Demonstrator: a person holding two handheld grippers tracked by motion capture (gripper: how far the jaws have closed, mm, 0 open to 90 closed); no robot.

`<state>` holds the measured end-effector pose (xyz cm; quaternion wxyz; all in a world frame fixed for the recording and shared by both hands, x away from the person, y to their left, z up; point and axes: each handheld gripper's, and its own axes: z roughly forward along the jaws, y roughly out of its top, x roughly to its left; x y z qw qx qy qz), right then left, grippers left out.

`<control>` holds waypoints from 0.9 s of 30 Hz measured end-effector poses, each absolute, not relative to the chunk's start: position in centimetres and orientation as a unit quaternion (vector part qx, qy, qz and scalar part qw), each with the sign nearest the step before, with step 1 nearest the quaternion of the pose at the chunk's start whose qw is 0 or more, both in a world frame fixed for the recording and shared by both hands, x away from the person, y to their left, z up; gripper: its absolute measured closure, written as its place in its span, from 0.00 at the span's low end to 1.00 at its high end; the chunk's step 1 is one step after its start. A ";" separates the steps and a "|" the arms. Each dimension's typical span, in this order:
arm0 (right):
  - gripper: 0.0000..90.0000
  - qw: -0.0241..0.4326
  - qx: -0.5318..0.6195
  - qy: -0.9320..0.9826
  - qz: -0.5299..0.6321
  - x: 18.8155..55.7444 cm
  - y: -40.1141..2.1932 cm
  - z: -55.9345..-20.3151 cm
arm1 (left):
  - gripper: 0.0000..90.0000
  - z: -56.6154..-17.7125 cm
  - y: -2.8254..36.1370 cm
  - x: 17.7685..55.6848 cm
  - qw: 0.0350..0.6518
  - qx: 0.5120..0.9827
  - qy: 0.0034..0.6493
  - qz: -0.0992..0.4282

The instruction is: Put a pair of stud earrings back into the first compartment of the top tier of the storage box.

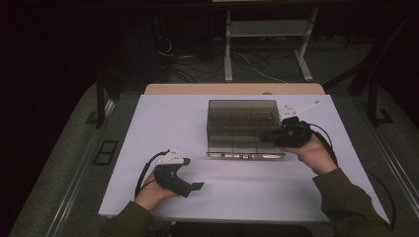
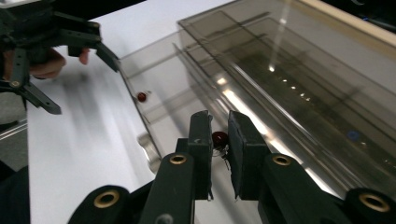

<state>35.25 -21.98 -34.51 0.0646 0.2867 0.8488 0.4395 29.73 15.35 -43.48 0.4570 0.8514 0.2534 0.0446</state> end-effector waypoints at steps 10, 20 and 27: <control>0.87 0.047 0.260 0.863 0.430 35.6 -15.9 -35.3 | 0.00 -43.5 15.4 29.6 0.456 0.853 0.250 0.044; 0.71 0.037 0.263 0.867 0.421 36.0 -14.0 -36.1 | 0.00 -43.5 15.5 29.5 0.460 0.852 0.248 0.044; 0.58 0.054 0.285 0.853 0.434 35.6 -17.6 -35.3 | 0.00 -43.5 15.6 29.6 0.458 0.852 0.250 0.045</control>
